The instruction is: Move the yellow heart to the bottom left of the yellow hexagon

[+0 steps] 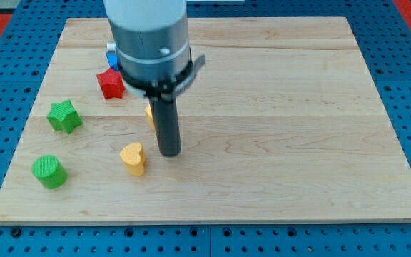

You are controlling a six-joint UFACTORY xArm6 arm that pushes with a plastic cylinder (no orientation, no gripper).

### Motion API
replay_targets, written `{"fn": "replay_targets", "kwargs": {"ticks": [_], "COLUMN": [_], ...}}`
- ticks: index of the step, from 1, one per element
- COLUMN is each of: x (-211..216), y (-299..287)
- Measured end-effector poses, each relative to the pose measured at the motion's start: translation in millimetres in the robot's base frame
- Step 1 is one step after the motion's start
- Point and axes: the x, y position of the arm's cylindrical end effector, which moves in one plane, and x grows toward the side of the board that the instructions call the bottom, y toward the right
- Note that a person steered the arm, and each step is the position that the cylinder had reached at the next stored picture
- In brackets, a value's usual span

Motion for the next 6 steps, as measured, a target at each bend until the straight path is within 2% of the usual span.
{"fn": "replay_targets", "kwargs": {"ticks": [1,2,4,6], "x": [40.5,57.3,11.8,3.8], "y": [-30.7,-76.2,-55.7,-101.6]}}
